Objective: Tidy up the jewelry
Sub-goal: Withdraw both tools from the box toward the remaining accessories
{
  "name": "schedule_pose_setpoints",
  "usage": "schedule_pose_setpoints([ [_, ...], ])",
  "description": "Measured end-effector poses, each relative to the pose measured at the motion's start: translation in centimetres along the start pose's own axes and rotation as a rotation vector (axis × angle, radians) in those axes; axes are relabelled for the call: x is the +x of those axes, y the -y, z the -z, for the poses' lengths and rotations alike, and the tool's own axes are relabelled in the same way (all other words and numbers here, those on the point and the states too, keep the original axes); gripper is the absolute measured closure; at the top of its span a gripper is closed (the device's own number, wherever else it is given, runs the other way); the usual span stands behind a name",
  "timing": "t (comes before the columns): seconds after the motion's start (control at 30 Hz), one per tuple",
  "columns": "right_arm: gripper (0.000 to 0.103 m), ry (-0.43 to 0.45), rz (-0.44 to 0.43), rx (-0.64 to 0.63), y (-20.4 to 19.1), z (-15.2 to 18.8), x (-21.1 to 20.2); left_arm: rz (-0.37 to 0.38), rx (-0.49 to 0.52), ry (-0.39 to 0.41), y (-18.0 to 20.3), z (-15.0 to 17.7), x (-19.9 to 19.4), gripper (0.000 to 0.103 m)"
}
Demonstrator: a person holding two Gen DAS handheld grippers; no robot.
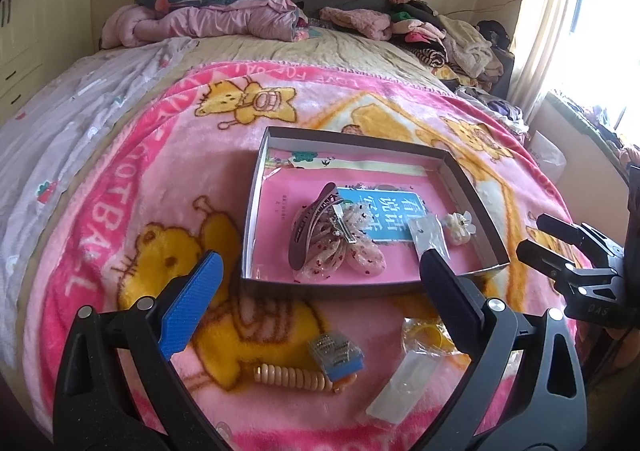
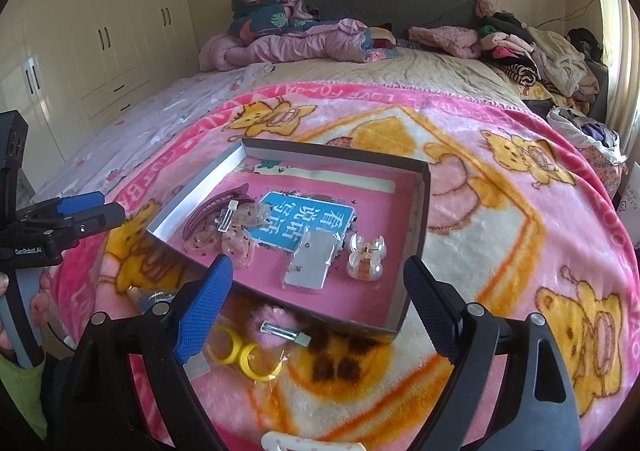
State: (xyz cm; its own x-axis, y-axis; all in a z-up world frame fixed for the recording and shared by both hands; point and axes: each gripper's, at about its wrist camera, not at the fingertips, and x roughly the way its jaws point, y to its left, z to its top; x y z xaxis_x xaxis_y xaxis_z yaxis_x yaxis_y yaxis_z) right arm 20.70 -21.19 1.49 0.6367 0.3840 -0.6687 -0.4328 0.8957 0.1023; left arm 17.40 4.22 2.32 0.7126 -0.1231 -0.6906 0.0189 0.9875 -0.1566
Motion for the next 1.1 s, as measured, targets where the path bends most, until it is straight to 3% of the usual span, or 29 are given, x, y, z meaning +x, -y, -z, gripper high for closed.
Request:
schedule_pose_setpoints([
  [0.63, 0.018, -0.012, -0.017, -0.010, 0.1, 2.5, -2.3, -0.019, 0.012, 0.004, 0.9, 3.6, -2.3, 0.013],
  [1.1, 0.018, -0.047, -0.029, -0.019, 0.7, 5.2, -3.4, -0.018, 0.086, -0.035, 3.2, 6.5, -2.1, 0.013],
])
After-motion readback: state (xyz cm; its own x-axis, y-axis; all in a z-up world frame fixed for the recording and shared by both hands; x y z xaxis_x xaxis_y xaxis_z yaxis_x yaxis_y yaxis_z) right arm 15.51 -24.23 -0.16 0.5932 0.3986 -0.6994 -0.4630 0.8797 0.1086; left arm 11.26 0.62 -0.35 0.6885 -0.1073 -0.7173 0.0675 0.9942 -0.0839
